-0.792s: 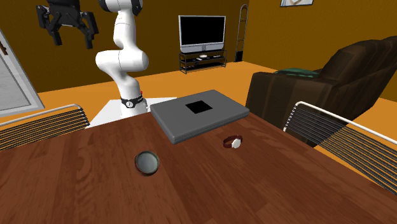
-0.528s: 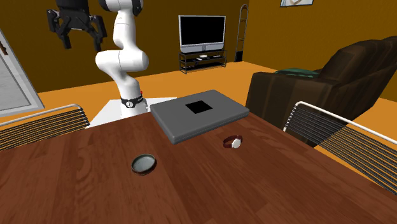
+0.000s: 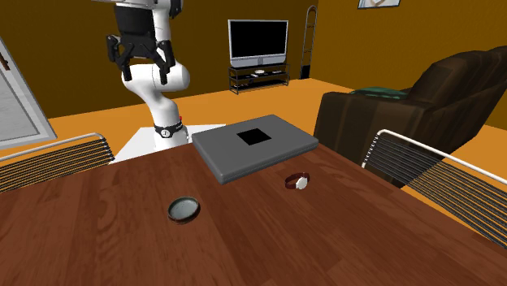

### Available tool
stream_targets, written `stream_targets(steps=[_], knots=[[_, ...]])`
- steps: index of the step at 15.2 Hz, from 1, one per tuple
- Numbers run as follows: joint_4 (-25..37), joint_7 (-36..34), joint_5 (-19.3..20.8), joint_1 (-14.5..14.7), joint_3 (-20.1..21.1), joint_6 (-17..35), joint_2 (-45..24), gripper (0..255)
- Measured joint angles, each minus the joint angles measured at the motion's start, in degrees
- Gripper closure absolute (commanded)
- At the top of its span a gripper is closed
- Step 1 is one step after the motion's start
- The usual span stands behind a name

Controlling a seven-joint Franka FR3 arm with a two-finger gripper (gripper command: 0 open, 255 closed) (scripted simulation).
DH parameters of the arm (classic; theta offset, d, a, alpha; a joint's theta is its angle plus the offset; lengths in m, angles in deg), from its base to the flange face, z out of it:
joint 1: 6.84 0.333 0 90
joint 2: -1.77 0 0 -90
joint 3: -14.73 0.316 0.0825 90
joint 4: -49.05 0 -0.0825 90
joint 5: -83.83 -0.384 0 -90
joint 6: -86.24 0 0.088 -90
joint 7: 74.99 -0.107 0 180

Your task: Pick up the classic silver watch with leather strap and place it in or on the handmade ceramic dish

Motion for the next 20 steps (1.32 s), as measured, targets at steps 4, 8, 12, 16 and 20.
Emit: stream_targets(steps=[4,8,12,16,20], knots=[[0.4,-6.5,-3.3,0.9,4.9,4.2,-4.6,0],[0.9,-12.2,-5.6,1.4,9.1,8.2,-8.9,0],[4.2,-18.7,-6.8,1.4,13.9,12.1,-15.8,0],[8.0,-25.7,-6.4,1.2,18.8,16.1,-23.2,0],[13.0,-33.3,-3.8,0.8,23.2,19.3,-31.8,0]])
